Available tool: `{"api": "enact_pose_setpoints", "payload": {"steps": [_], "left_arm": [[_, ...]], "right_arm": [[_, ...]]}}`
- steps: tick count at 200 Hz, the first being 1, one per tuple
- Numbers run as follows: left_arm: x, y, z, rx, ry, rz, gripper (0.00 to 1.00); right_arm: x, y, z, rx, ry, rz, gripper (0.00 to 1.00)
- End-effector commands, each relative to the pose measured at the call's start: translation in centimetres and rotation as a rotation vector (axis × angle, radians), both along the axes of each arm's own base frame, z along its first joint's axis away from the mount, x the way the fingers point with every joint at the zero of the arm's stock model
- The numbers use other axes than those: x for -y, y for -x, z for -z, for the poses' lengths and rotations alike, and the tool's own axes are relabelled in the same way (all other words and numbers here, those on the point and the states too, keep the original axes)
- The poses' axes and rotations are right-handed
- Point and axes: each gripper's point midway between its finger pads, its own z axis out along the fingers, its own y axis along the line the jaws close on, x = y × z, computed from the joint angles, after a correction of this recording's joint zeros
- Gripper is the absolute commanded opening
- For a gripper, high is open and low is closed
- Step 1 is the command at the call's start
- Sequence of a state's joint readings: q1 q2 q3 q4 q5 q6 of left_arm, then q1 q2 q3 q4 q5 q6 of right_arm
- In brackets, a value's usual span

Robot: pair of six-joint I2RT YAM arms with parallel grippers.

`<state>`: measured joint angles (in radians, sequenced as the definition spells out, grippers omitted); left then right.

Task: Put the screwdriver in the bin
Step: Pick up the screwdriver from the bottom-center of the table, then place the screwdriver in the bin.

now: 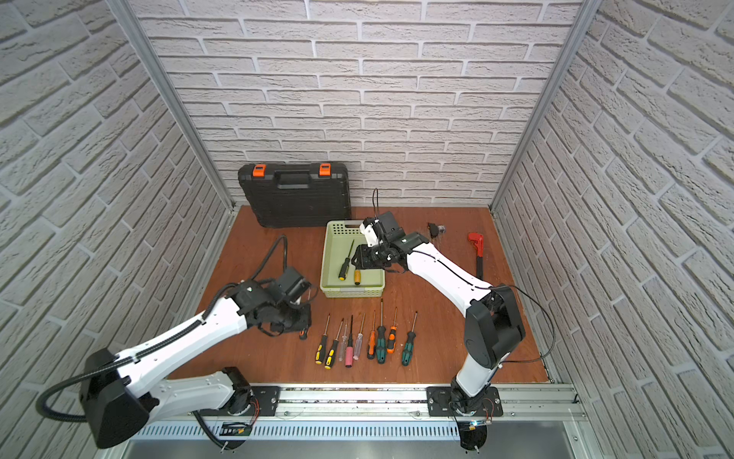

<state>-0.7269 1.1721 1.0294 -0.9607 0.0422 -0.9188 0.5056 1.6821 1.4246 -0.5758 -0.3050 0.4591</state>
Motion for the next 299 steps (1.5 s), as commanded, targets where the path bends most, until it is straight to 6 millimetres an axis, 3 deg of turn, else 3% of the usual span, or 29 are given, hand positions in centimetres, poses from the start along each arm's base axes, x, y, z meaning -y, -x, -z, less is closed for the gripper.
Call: {"api": "enact_pose_setpoints", "payload": {"steps": [1, 23, 54, 75, 107, 134, 180, 241, 299], "left_arm": [[0.0, -2.5, -3.2, 0.047, 0.001, 0.061, 0.11], [2.3, -6.7, -5.4, 0.104, -0.006, 0.143, 0.11], [5.4, -11.9, -5.3, 0.117, -0.057, 0.237, 0.11], [6.9, -15.0, -4.0, 0.114, -0.084, 0.266, 0.11], [7.5, -18.3, 0.0, 0.066, -0.172, 0.278, 0.08], [7.1, -19.4, 3.3, 0.013, -0.24, 0.283, 0.08], [6.3, -21.3, 6.5, 0.0, -0.345, 0.278, 0.08], [5.4, -22.0, 9.0, -0.042, -0.327, 0.229, 0.08], [5.9, -22.1, 11.5, -0.093, -0.258, 0.199, 0.08]], "right_arm": [[1.4, -0.4, -1.7, 0.067, -0.011, 0.033, 0.4], [2.2, -0.1, -2.1, 0.08, -0.003, 0.044, 0.4], [3.5, 1.0, -3.8, 0.105, 0.021, 0.054, 0.41], [4.3, 2.2, -4.1, 0.107, 0.034, 0.053, 0.41], [5.5, 3.5, -4.0, 0.111, 0.045, 0.077, 0.41], [6.0, 4.4, -3.9, 0.107, 0.047, 0.081, 0.41], [6.5, 4.9, -3.1, 0.091, 0.072, 0.078, 0.42], [6.2, 5.5, -2.1, 0.061, 0.065, 0.053, 0.42], [7.1, 6.7, -1.2, 0.038, 0.097, 0.059, 0.42]]}}
